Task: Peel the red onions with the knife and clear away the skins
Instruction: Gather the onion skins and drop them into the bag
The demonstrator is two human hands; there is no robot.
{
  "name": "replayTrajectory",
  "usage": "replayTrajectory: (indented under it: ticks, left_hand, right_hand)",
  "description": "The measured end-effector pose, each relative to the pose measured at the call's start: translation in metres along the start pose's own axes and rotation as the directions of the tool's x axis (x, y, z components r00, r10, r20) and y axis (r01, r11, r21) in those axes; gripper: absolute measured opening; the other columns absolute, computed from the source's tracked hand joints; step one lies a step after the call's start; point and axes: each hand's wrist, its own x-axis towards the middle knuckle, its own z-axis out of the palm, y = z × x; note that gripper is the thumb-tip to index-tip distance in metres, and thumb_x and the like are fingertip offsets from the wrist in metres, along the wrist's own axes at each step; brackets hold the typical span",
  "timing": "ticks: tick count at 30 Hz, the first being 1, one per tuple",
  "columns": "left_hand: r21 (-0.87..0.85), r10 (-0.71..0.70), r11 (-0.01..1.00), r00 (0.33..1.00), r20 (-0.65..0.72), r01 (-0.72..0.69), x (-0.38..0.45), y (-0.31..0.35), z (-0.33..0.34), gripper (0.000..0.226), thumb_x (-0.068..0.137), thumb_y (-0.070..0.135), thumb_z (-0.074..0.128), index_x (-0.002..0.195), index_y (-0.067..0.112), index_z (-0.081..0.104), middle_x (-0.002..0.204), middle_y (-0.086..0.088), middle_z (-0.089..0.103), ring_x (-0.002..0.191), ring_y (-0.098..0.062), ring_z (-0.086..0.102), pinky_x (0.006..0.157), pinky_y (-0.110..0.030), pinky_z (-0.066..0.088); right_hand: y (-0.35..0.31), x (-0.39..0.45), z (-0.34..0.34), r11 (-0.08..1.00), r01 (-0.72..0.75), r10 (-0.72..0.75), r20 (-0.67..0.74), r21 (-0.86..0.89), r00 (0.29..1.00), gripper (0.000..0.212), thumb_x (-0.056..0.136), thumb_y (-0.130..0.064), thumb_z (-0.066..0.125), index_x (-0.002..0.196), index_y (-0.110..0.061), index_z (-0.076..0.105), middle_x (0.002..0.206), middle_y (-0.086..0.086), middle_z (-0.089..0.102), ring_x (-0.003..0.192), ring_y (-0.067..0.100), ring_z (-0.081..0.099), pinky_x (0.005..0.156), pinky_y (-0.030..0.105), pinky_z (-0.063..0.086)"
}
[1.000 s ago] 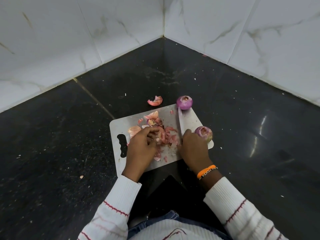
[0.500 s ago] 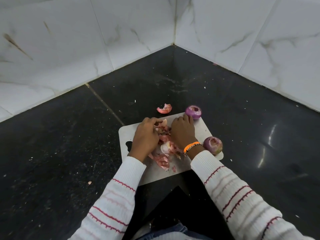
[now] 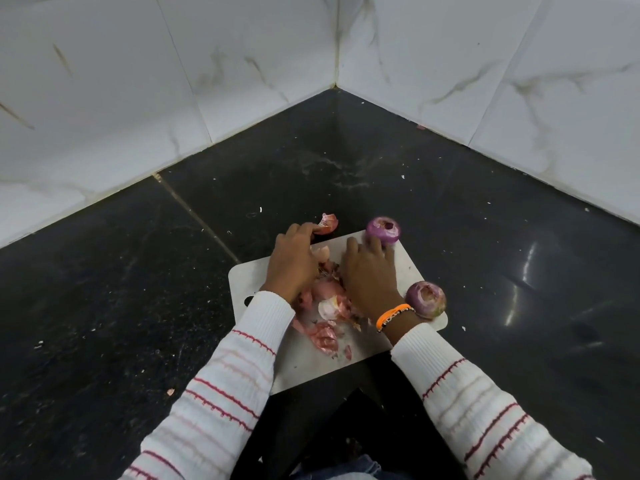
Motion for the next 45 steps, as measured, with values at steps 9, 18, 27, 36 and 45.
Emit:
replayTrajectory:
  ticks: [9,18,27,36,45]
  left_hand:
    - [0.063,0.019,0.998,0.996,0.090,-0.025,0.019,-0.009,-0.007,0.059,0.087,-0.007,0.045,0.141,0.017,0.036,0.143,-0.008,0.038,0.127,-0.029,0.033,0.106,-0.039,0.036]
    - [0.198,0.094,0.975,0.995,0.039,-0.099,0.014,-0.013,0.001,0.017,0.085,0.009,0.061,0.092,0.021,0.070,0.118,-0.003,0.058,0.122,-0.028,0.043,0.104,-0.042,0.031]
    - [0.219,-0.281,0.949,0.921,0.271,0.226,-0.042,-0.027,-0.033,0.068,0.086,0.029,0.060,0.144,0.028,0.023,0.145,-0.007,0.023,0.132,-0.036,0.017,0.106,-0.044,0.028]
    - [0.065,-0.243,0.970,0.943,0.229,0.234,-0.053,-0.026,-0.013,0.073,0.085,0.018,0.062,0.145,0.028,0.022,0.143,-0.010,0.025,0.126,-0.034,0.028,0.105,-0.040,0.031]
    - [0.078,-0.134,0.990,0.945,0.298,0.116,-0.084,-0.023,0.003,0.117,0.065,0.038,0.080,0.148,0.031,-0.003,0.155,-0.001,0.005,0.135,-0.028,0.007,0.110,-0.039,0.020]
  right_hand:
    - [0.010,0.000,0.013,0.970,-0.008,0.028,-0.075,0.244,0.997,0.034,0.095,-0.019,0.042,0.127,-0.008,0.042,0.122,0.019,0.056,0.116,0.035,0.043,0.093,0.039,0.038]
    - [0.010,0.022,0.002,0.853,0.104,0.021,-0.233,0.511,0.972,0.043,0.078,0.008,0.041,0.117,-0.006,0.053,0.102,0.014,0.064,0.100,0.030,0.053,0.082,0.042,0.047]
    - [0.003,0.092,-0.001,0.996,-0.019,0.012,0.080,0.085,0.997,0.040,0.091,-0.009,0.046,0.130,-0.006,0.042,0.144,0.023,0.030,0.128,0.043,0.033,0.101,0.046,0.037]
    - [-0.004,0.069,-0.007,0.927,0.191,-0.255,0.168,0.322,0.952,0.025,0.083,-0.005,0.052,0.108,-0.006,0.058,0.110,0.014,0.059,0.107,0.032,0.052,0.095,0.043,0.040]
    - [0.016,0.000,-0.020,0.854,0.245,-0.448,0.409,0.459,0.795,0.047,0.088,-0.032,0.057,0.130,-0.017,0.043,0.120,0.000,0.041,0.114,0.020,0.040,0.102,0.036,0.036]
